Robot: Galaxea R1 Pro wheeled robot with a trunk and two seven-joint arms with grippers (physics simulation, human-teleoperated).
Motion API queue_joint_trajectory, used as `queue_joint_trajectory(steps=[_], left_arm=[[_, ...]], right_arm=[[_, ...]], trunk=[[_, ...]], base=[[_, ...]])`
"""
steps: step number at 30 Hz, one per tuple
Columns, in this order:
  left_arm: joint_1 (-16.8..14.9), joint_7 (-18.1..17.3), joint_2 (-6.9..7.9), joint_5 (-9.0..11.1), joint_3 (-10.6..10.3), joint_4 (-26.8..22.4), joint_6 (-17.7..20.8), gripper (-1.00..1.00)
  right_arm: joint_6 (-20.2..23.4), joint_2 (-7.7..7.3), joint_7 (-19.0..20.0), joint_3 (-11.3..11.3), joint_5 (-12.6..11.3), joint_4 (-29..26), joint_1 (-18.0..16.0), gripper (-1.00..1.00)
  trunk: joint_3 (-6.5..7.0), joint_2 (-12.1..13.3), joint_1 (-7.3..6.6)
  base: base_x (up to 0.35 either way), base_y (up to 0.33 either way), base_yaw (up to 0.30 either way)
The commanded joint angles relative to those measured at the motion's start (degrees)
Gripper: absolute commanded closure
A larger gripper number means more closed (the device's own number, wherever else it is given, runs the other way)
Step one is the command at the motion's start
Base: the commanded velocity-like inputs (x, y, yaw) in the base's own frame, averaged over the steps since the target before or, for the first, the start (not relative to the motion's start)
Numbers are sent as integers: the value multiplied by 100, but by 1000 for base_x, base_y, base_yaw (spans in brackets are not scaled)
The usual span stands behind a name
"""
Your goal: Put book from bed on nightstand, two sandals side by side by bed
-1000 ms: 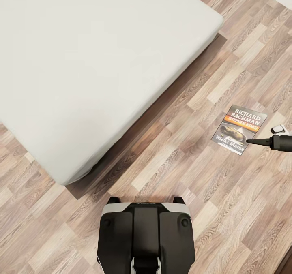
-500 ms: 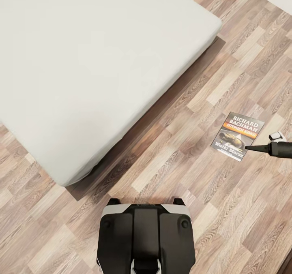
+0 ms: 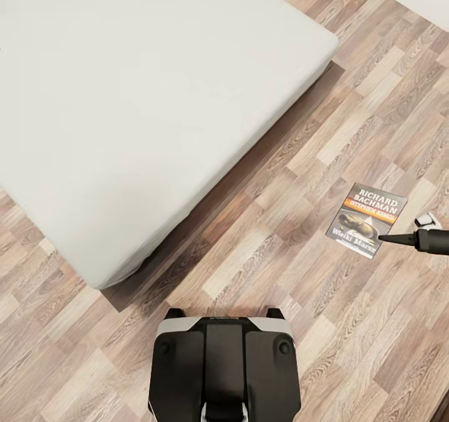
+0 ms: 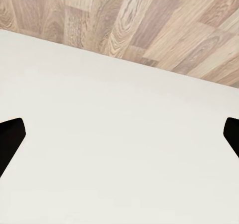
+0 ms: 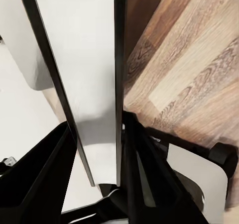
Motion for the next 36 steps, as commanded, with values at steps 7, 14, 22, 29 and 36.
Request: queue_joint_trajectory(steps=[7, 14, 22, 29, 36], left_arm=[[2, -20, 3, -30, -23, -21, 21, -100], [2, -19, 3, -53, -39, -23, 12, -100], [2, -15, 3, -65, -50, -23, 14, -100], [2, -5, 0, -73, -54, -23, -5, -100], [9, 16, -5, -81, -65, -17, 1, -100]], right_arm=[[51, -14, 6, -523, -49, -6, 304, 100], [49, -16, 6, -1047, -45, -42, 690, 100], [-82, -22, 6, -1143, -42, -43, 1027, 100], [-527, -11, 6, -1168, -48, -18, 1353, 100], [-648, -5, 6, -1324, -52, -3, 1537, 100]], trunk=[[52, -9, 4], [113, -9, 4], [184, -9, 4], [246, -9, 4], [308, -9, 4]], base=[[0, 0, 49], [0, 0, 64], [0, 0, 67], [0, 0, 68], [0, 0, 68]])
